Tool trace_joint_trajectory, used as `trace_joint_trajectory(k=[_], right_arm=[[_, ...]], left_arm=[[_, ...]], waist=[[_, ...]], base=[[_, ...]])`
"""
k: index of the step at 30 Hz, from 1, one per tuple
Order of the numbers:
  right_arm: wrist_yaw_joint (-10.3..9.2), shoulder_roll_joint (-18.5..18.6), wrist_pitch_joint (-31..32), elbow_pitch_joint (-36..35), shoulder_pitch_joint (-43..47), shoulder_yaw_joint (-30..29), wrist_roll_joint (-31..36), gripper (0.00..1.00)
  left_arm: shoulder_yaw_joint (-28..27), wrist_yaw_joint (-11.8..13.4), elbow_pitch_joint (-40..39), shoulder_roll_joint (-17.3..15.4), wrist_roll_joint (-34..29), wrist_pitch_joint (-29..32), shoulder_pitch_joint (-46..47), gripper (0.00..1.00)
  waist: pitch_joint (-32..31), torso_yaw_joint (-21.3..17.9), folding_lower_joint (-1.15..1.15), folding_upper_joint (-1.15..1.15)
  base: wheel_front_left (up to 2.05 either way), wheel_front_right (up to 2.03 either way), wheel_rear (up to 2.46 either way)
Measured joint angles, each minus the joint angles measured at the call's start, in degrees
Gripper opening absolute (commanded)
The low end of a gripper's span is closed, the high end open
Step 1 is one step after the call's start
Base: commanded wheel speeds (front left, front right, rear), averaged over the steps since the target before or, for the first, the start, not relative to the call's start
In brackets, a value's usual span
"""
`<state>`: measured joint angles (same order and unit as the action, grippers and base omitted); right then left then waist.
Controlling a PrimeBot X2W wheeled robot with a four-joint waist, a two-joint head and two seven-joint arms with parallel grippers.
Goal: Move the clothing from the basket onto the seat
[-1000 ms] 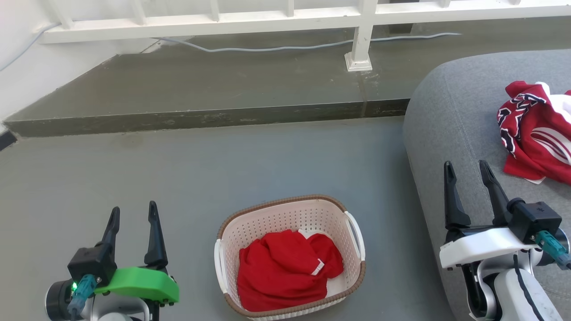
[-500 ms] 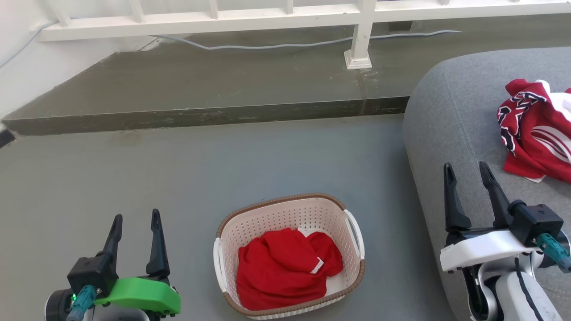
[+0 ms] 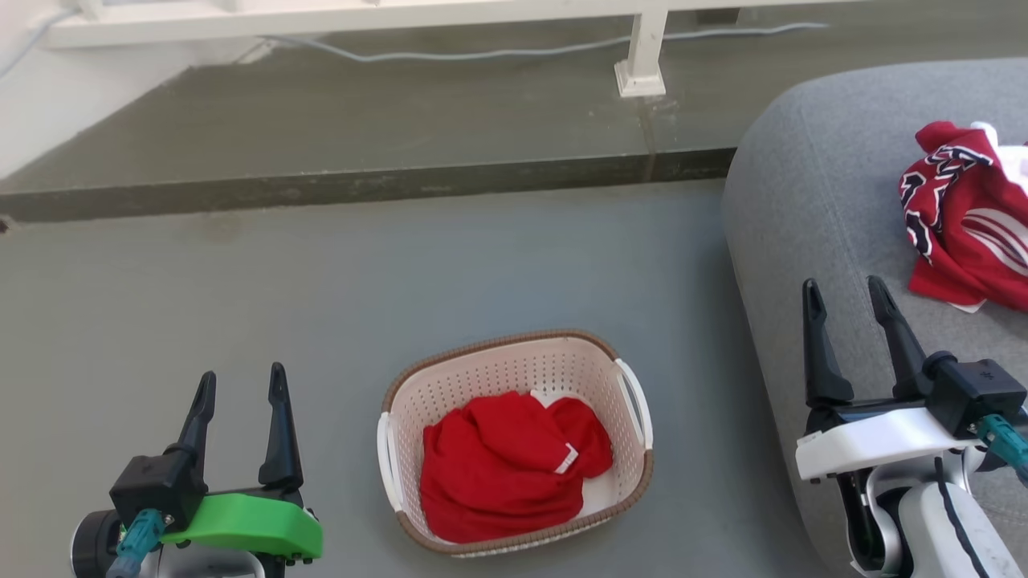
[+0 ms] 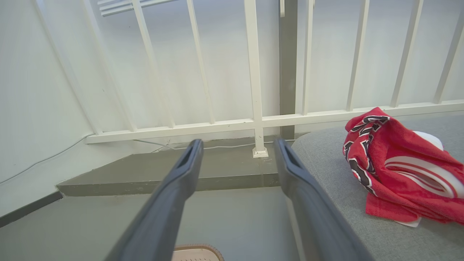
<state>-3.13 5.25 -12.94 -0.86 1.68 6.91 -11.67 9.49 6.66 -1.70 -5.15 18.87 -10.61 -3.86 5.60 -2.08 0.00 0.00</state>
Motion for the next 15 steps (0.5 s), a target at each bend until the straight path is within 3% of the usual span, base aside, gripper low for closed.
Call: trace_joint_trajectory(k=[15], right_arm=[[-0.45,1.34,0.97,-3.55,-6.42,-2.3,-0.07,1.0]], left_arm=[[2.4,-0.11,-0.93,-1.37,-2.56,4.63,4.29,1.0]], waist=[[7.62,-0.38,0.0,0.0]], base=[[0.0,0.0,0.0]])
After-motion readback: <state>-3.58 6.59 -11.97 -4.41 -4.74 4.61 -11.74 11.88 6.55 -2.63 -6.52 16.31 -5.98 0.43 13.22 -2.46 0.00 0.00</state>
